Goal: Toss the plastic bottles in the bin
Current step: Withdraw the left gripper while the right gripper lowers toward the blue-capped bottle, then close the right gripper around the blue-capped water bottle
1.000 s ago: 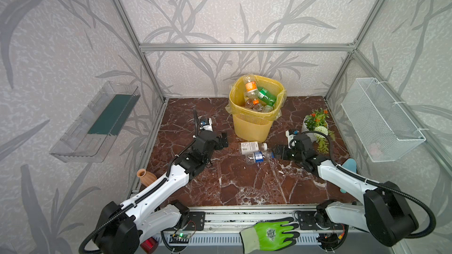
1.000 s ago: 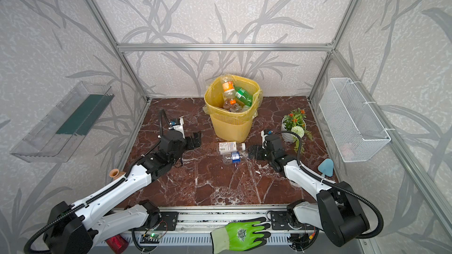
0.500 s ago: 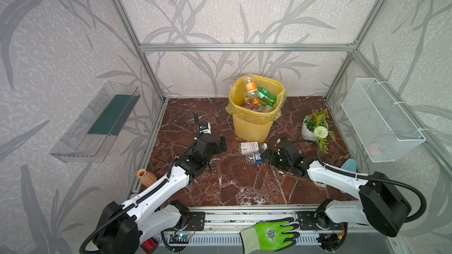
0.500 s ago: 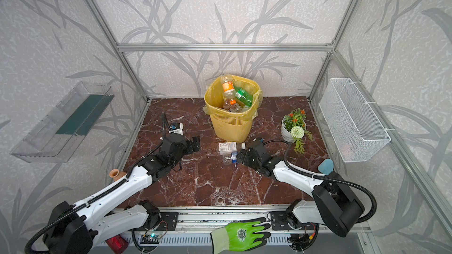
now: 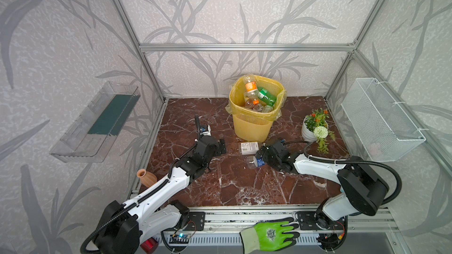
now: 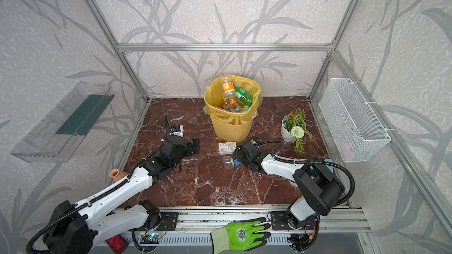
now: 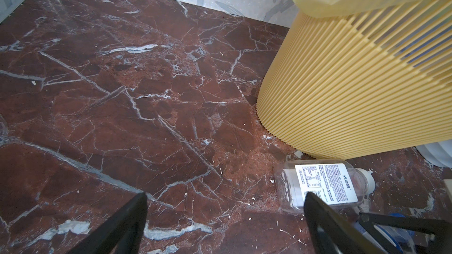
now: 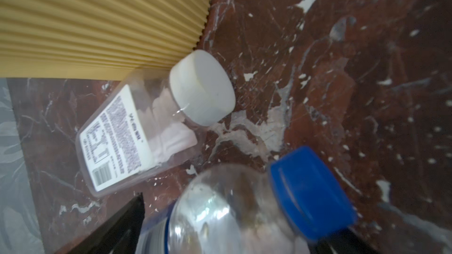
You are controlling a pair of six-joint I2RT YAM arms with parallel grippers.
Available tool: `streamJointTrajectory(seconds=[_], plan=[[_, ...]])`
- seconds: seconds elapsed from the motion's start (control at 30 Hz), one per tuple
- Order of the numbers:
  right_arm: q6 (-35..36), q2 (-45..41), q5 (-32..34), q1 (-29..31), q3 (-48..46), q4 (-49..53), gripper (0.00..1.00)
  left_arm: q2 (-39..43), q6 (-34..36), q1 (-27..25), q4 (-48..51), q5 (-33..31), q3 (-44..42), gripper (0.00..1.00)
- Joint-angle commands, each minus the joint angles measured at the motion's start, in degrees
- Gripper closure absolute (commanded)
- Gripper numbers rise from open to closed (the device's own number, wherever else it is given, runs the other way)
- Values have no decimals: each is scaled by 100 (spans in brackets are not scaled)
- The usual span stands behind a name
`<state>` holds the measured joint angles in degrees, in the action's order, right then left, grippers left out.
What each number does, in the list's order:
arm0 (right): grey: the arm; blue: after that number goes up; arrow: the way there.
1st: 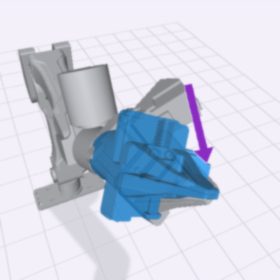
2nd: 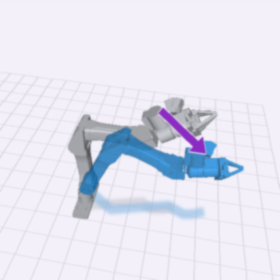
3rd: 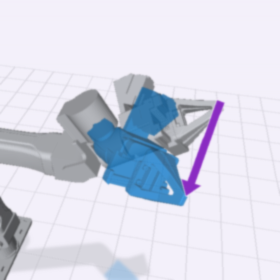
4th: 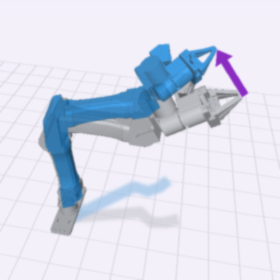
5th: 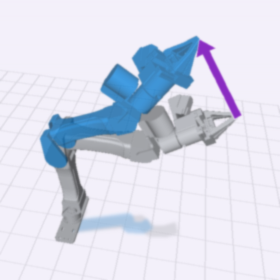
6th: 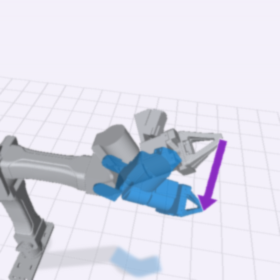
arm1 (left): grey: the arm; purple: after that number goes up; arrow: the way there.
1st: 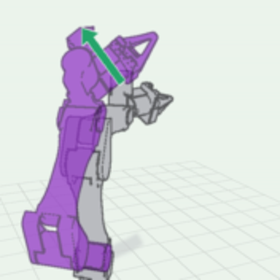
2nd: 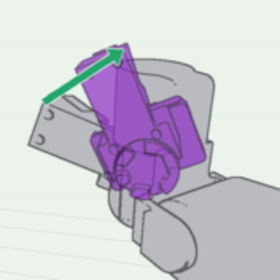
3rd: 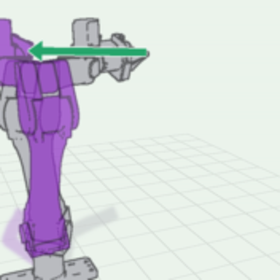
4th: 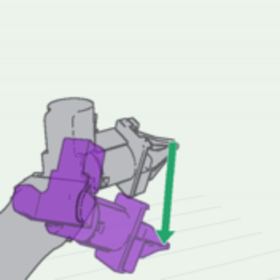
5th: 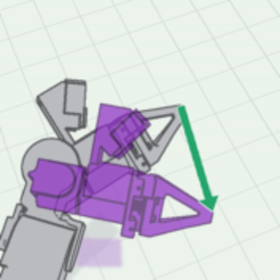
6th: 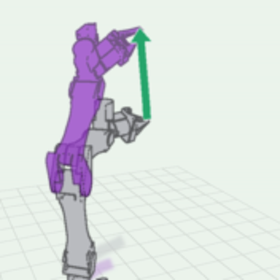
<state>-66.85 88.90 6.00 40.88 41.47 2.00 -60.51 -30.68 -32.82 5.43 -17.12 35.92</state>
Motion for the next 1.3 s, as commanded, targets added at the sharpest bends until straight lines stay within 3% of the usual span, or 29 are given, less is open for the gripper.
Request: streamJointTrajectory(seconds=[0.0, 0.27, 0.57, 0.73, 0.97, 1.27], plan=[[67, 228, 150, 9, 54, 363, 1, 23, -79, 10, -51, -181, -112, 1], [946, -321, 501, -94, -238, 807, 17, 32, -121, 10, -25, -221, -156, 1], [2105, -807, -463, -124, -40, 1868, 7, 5, -205, 9, 118, -195, -129, 1], [2647, -968, -596, -124, -105, 2277, 12, 100, -312, 8, 149, -186, -210, 1], [3642, -547, -1078, -114, 343, 2841, 15, 170, -368, 12, 285, -244, -221, 1], [4402, -340, -1004, -76, 528, 3298, 28, 303, -492, 11, 344, -342, -331, 1]])
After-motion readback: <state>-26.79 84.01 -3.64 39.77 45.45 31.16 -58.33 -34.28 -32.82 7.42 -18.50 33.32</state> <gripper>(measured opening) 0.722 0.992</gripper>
